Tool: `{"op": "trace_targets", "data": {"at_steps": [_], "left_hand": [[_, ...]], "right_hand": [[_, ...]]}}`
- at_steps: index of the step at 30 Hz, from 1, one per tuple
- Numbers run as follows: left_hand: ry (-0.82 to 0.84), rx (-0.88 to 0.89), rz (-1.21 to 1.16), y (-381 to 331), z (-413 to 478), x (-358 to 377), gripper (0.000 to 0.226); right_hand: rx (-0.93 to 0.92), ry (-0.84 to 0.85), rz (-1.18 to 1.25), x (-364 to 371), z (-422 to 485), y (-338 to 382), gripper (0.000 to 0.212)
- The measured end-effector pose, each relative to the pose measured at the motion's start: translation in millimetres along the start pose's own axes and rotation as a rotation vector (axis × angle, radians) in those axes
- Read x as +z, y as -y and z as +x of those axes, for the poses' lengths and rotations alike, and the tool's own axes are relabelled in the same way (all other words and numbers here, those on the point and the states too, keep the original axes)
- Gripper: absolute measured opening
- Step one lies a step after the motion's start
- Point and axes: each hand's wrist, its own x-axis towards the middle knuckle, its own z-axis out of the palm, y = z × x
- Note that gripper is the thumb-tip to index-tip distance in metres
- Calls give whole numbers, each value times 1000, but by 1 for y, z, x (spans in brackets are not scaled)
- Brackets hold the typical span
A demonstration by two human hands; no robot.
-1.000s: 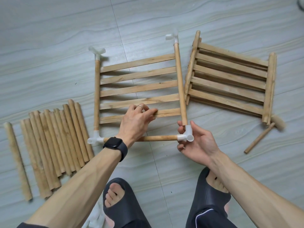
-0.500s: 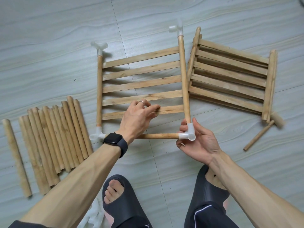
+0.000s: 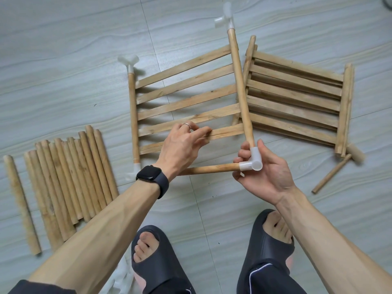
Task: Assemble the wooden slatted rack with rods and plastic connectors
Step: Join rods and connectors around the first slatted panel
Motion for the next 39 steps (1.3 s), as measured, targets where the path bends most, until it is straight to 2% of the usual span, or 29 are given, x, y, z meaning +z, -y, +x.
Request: {"op": "trace_targets", "data": {"at_steps": [8,16,24,28,34,39], "left_hand": [[-23,26,46,2,-3,3,23],[-33,87,81,-3,9,-3,22],[34,44,65,-10,4,6,24],[122,-17,19,-23,8,11,28],[150,-17,-18,-34,12,8,27],[179,-9,-36,-40,13,7,26]], "right_hand": [[-12,-57,64,0,0,-10,24],[-53,-43,176,11,-4,-10,24],[-63,-101,219,5,-7,-12,24],[-99,-138,267,3,-6,-5,30],[-134,-123,321,3,-4,7,35],[-173,-125,316,4,-9,8,28]]}}
